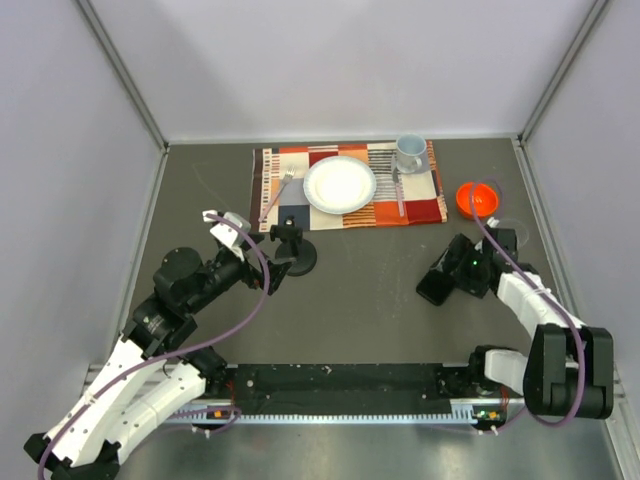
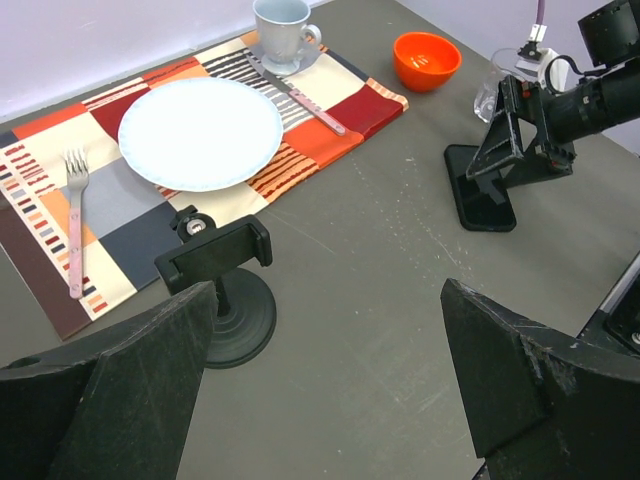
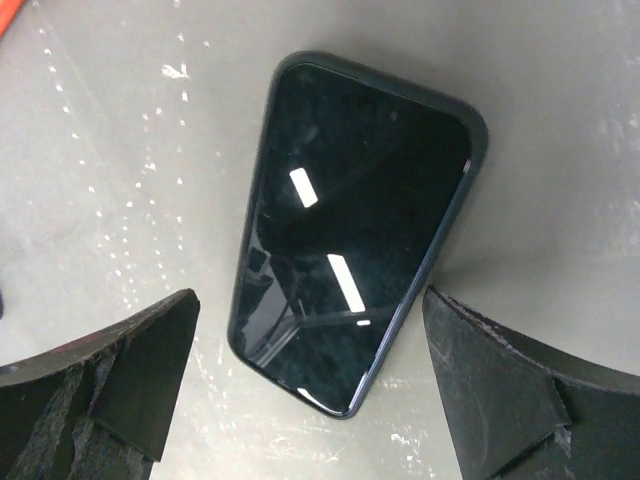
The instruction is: Place the phone on the phone stand
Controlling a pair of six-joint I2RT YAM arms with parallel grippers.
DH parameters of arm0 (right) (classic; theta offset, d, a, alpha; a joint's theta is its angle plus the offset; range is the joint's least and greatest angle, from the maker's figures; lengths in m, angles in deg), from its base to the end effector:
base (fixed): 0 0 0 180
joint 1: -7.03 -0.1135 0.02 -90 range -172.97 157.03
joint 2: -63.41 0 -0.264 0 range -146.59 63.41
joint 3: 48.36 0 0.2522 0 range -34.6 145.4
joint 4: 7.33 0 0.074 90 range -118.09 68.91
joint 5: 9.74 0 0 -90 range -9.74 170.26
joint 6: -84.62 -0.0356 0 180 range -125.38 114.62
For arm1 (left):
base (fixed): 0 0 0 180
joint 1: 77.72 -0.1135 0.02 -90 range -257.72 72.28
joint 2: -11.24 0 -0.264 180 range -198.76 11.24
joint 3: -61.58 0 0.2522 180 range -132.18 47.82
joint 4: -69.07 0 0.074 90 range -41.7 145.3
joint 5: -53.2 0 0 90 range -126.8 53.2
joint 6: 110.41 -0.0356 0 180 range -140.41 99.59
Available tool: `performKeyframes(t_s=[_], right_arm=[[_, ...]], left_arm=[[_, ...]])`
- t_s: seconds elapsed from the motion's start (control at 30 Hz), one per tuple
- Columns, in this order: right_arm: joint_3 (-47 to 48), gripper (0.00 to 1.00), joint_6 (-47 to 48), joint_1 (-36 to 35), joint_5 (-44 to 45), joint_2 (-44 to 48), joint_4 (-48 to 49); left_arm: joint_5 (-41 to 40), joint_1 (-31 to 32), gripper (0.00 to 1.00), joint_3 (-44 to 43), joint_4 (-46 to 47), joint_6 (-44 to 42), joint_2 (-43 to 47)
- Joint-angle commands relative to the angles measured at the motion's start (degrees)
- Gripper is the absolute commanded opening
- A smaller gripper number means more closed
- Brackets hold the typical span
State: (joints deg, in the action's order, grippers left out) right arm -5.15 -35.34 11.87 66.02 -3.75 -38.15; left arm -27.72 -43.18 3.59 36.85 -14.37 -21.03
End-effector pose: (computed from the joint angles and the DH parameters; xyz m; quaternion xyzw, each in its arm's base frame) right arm 0.2106 -0.0090 0.1658 0.2470 0.9137 0.1806 0.2674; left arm 0.1059 -0.0797 0.3515 0.2342 0.7079 -0.2856 0.6021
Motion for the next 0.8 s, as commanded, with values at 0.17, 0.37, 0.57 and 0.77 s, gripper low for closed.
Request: performKeyframes(t_s=[0.17, 0.37, 0.57, 0.77], right_arm=[[8.42, 0.99, -8.96, -2.29, 17.14, -1.82, -16.59], [15.28, 0.99, -14.42, -7.73, 22.39, -8.59, -20.12], [20.29, 0.99, -18.11, -11.6, 25.39, -16.51, -22.05], [21.79, 0.97, -23.74, -14.15, 29.35, -21.26, -24.34]], left_arm=[[-0.21, 0.08, 0.98, 0.19, 2.02, -1.03, -1.39], [-0.73, 0.0, 0.98, 0.28, 1.85, -1.38, -1.83], [-2.13, 0.08, 0.99, 0.37, 1.58, -1.82, -2.0], [-0.65, 0.08, 0.98, 0.37, 1.5, -2.0, -2.62]])
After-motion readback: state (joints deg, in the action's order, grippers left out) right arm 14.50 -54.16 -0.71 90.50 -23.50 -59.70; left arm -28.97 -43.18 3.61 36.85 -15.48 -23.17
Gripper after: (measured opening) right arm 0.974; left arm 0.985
